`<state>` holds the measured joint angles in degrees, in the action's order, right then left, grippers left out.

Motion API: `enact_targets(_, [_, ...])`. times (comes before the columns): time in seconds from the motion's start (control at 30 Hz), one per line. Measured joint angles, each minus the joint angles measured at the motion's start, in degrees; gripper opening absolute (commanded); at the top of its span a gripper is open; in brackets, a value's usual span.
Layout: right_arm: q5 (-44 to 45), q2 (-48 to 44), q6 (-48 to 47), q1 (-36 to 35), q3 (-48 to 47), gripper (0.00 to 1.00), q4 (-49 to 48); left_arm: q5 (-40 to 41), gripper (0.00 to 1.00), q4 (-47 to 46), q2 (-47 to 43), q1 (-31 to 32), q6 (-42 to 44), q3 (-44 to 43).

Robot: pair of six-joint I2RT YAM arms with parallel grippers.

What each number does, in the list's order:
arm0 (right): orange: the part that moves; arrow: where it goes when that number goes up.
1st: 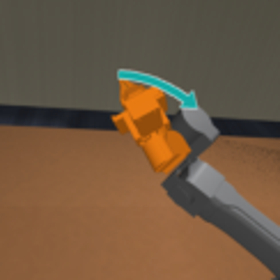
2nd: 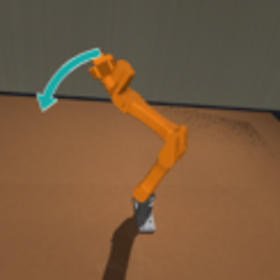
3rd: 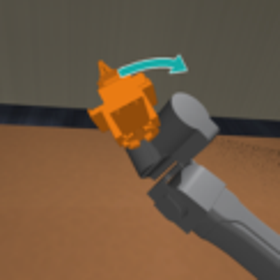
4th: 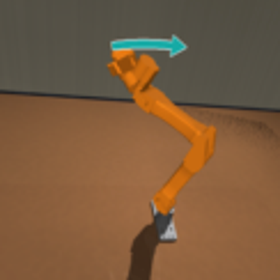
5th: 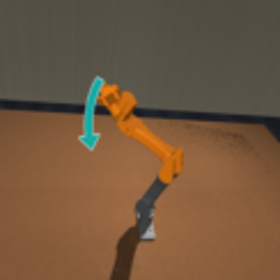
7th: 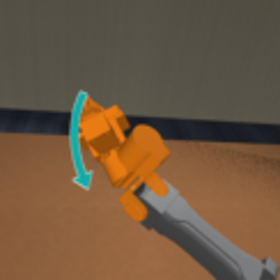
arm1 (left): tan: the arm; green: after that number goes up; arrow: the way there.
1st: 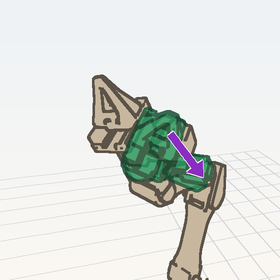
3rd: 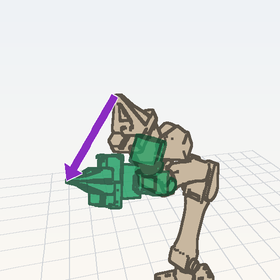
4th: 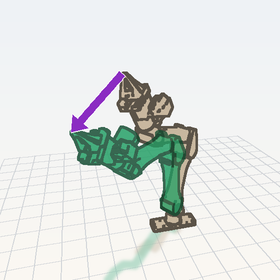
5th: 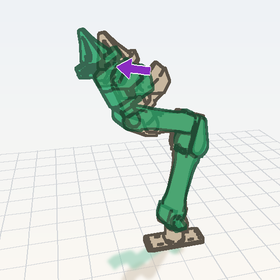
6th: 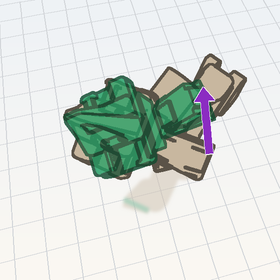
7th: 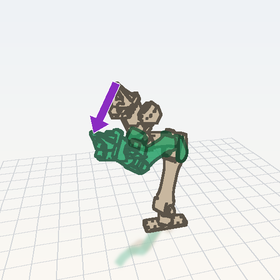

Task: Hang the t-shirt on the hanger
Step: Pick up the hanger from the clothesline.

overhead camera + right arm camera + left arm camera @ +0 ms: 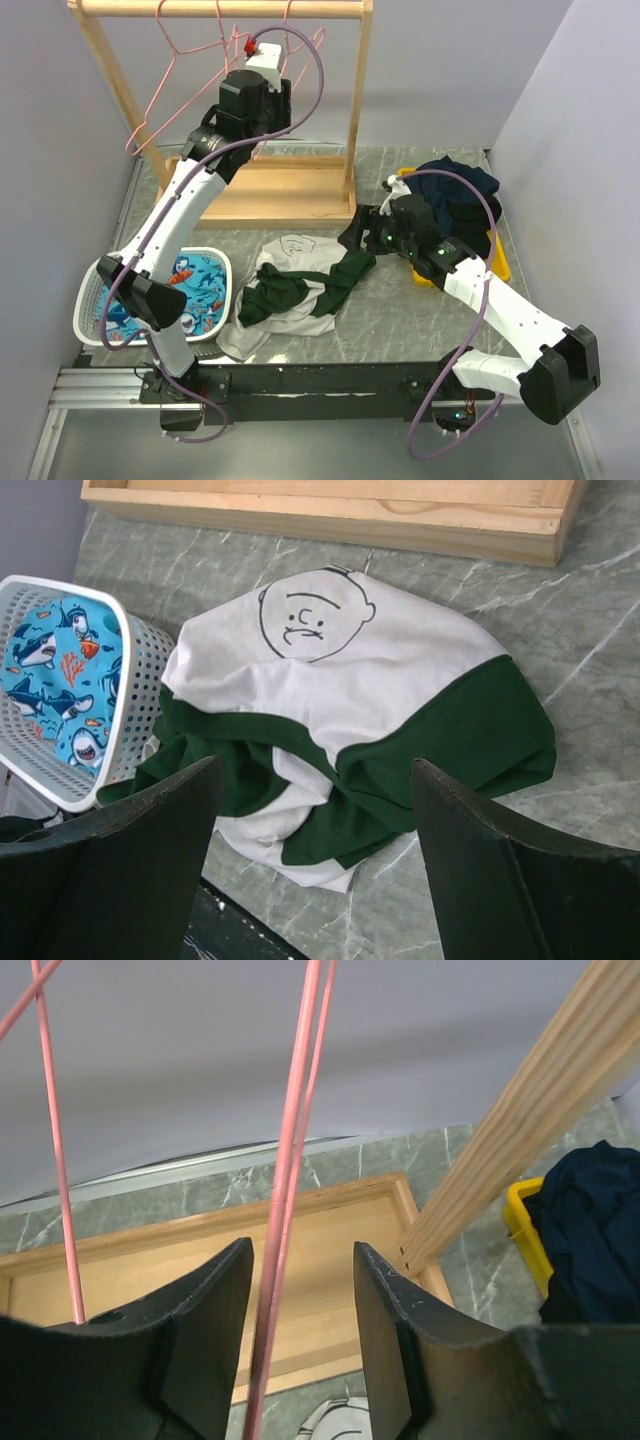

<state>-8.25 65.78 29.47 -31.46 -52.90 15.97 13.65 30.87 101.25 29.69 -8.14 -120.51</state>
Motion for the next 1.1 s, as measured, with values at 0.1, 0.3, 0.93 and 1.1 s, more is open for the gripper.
enact_targets(0.1, [-0.2, 0.0, -0.3, 0.0, 0.0, 0.83, 0.0, 0.9, 0.4, -0.1, 0.0, -0.2, 0.6, 1.0])
enact_targets(0.3, [-0.2, 0.0, -0.7, 0.0, 0.0, 0.83, 0.0, 1.2, 0.01, -1.2, 0.0, -0.3, 1.8, 1.2])
enact_targets(0.93, [0.6, -0.1, -1.8, -0.2, 0.0, 0.82, 0.1, -0.4, 0.01, -7.0, -5.4, -0.3, 3.1, 5.2])
enact_targets(1.1, [1.6, -0.1, -2.0, -0.2, 0.0, 0.82, 0.1, -1.8, 0.01, -8.1, -8.3, -0.3, 3.1, 9.0])
